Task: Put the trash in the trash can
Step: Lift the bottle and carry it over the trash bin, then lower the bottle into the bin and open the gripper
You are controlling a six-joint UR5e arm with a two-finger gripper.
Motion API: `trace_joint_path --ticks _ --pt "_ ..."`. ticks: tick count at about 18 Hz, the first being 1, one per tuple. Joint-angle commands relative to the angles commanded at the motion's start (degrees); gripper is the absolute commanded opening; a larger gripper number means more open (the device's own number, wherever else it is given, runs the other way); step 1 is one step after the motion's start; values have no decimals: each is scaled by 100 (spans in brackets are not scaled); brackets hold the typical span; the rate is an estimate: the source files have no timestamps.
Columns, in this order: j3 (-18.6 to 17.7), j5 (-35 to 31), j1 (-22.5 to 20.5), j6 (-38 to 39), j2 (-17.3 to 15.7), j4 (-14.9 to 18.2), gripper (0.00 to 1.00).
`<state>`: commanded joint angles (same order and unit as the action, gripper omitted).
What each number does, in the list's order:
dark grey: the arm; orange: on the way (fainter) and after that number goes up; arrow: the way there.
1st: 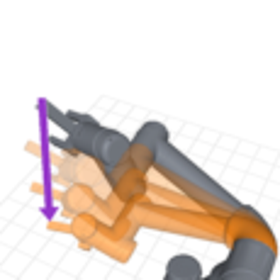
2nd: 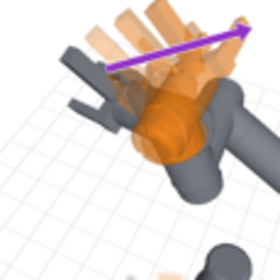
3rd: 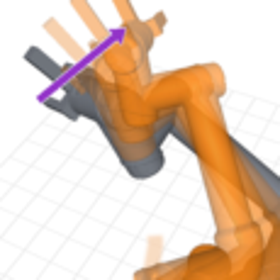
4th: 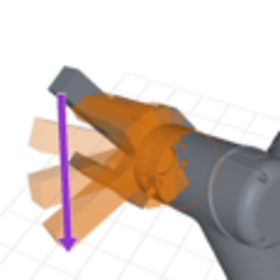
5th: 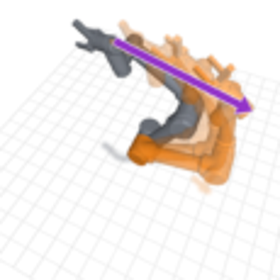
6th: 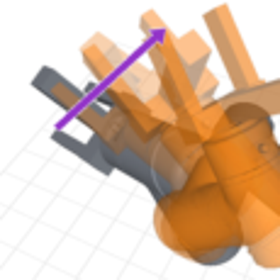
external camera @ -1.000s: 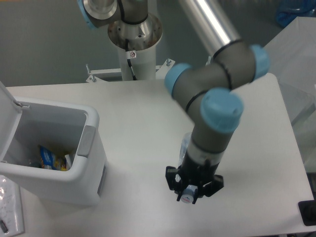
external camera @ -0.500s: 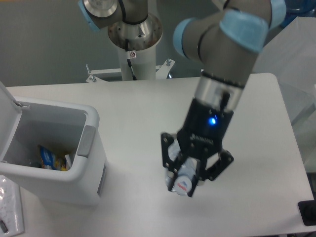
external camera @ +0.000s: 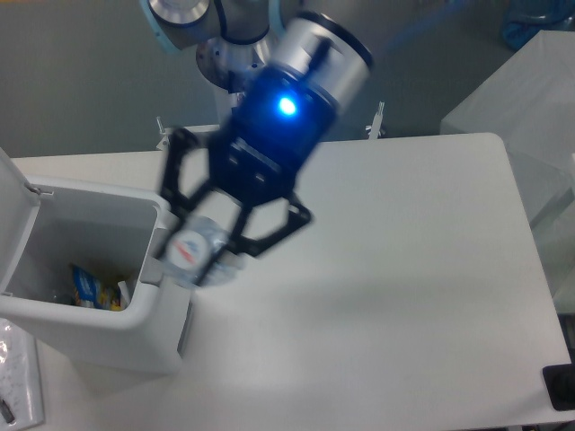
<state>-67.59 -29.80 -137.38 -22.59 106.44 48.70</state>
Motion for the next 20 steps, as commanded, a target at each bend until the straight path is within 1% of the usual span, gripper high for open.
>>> trace_joint_path --ticks 3,5,6,8,10,13,16,18,19,20 --pt "-26 0 281 0 -44 -53 7" --pt "-105 0 405 -70 -88 -79 8" --pt "-184 0 484 -149 -88 -149 9" --pt "-508 0 668 -368 -97 -272 10" --pt "-878 0 783 -780 -193 -396 11" --pt "-1107 0 880 -984 -211 -414 11" --pt "-1283 0 897 -1081 -228 -422 19" --pt "-1354 0 898 -1081 -237 -422 29" --pt "-1397 0 898 -1081 -229 -431 42" --pt "-1432 0 898 -1133 -229 -422 71"
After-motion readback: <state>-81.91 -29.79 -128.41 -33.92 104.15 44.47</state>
